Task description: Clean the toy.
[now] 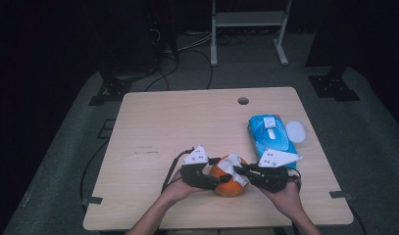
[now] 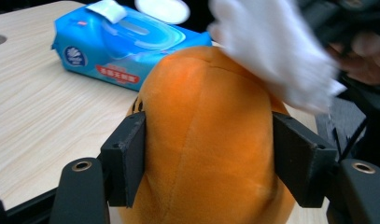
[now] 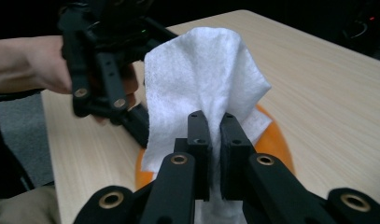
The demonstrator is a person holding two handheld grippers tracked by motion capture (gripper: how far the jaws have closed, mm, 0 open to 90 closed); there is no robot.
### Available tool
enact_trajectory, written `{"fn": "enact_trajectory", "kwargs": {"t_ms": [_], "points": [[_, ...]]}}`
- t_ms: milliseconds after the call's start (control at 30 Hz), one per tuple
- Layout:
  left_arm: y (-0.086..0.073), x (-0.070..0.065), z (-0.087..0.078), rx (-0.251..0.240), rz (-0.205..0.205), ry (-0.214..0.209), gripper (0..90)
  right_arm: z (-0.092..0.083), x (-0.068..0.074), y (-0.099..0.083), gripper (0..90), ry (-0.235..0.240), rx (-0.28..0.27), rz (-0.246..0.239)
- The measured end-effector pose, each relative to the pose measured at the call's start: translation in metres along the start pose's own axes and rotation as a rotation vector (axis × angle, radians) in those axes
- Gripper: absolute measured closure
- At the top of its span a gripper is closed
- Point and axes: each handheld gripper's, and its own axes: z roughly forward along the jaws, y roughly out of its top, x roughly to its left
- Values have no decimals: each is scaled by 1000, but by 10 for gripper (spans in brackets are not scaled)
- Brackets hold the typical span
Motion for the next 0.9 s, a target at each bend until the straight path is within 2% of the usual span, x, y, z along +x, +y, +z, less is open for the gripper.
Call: {"fn": "enact_trajectory", "kwargs": {"t_ms": [133, 167, 233, 300, 400, 500, 533, 567, 600, 633, 767, 800, 833, 867, 900], "points": [[0, -3, 0, 3, 38, -39, 297, -4, -11, -2, 841, -25, -14, 42], [1, -3, 0, 5, 37, -47, 280, -6, -14, -4, 841, -34, -13, 52], [1, -3, 0, 5, 33, -55, 267, -6, -17, -5, 841, -39, -12, 58], [1, -5, 2, 7, 49, -36, 296, -7, -19, -7, 841, -45, -4, 72], [1, -7, 4, 1, 49, -12, 321, -7, -13, -4, 842, -56, -2, 43], [2, -13, 9, -3, 51, 6, 323, -2, 4, 3, 840, -4, -10, -3], [2, -14, 9, -1, 52, 6, 322, 0, 9, 4, 840, 7, -6, -23], [2, -14, 9, -1, 52, 6, 321, 0, 9, 4, 840, 7, -6, -23], [1, -15, 9, 4, 59, 5, 322, 5, 17, 6, 840, 4, 8, -54], [1, -15, 9, 5, 60, 0, 322, 5, 17, 7, 841, -4, 12, -61], [1, -13, 7, 2, 54, 0, 324, -2, 2, 5, 840, -48, -1, -28], [1, -13, 7, 2, 54, 0, 324, -2, 2, 5, 840, -48, -1, -28], [2, -12, 6, 0, 43, 7, 323, -7, -9, 1, 840, -77, 3, -9], [2, -10, 6, -2, 36, 10, 323, -7, -9, 1, 840, -77, 3, -9], [2, -9, 6, -4, 35, 14, 323, -10, -14, -4, 841, -87, 6, 12]]}}
